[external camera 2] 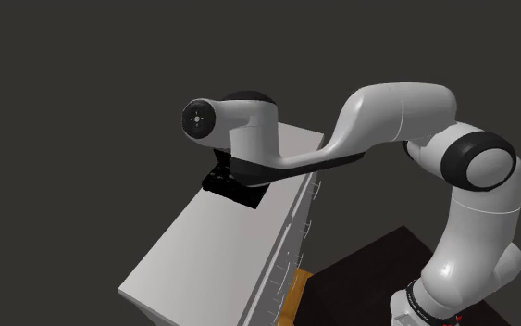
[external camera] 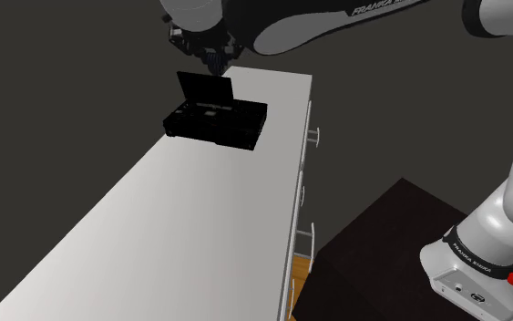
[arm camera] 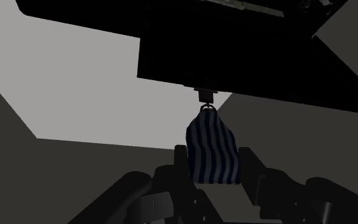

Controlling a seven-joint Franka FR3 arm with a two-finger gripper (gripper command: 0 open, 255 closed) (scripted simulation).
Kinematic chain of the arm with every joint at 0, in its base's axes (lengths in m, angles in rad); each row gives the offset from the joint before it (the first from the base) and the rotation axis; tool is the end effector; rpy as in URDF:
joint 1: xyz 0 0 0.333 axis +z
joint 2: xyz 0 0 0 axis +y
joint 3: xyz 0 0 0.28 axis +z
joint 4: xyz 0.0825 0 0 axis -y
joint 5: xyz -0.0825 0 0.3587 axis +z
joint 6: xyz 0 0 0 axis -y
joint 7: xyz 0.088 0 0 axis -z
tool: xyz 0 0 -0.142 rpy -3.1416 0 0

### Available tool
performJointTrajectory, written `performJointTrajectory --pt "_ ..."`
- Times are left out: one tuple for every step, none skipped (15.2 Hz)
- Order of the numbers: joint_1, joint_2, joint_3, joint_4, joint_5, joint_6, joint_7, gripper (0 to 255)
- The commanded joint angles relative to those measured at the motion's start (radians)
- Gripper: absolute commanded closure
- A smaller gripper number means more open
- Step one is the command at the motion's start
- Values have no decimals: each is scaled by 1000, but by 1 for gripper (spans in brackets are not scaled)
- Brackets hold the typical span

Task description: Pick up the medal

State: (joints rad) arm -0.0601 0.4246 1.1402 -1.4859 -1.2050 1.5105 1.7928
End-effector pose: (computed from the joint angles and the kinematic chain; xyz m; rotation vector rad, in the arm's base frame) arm 0.4769 0.3840 0.5089 2.5076 -0.9098 1.1241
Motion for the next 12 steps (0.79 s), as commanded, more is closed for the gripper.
performJointTrajectory --pt "5 -4 2 21 3 -14 -17 255" --pt "10 -4 1 34 2 -22 -27 255" --pt "15 -3 1 48 1 -30 -36 255" --pt "21 -3 0 62 0 -38 -45 255" --pt "28 -2 -1 76 -1 -47 -54 255" --pt "34 -1 -2 91 -3 -56 -63 255" --pt "41 1 -4 106 -5 -65 -73 255" --pt "49 2 -5 122 -7 -74 -82 255" --pt "57 4 -7 138 -10 -83 -92 255" --pt "66 7 -9 154 -13 -92 -102 255" --pt "67 7 -9 157 -14 -94 -103 255" --pt "67 7 -9 157 -14 -94 -103 255"
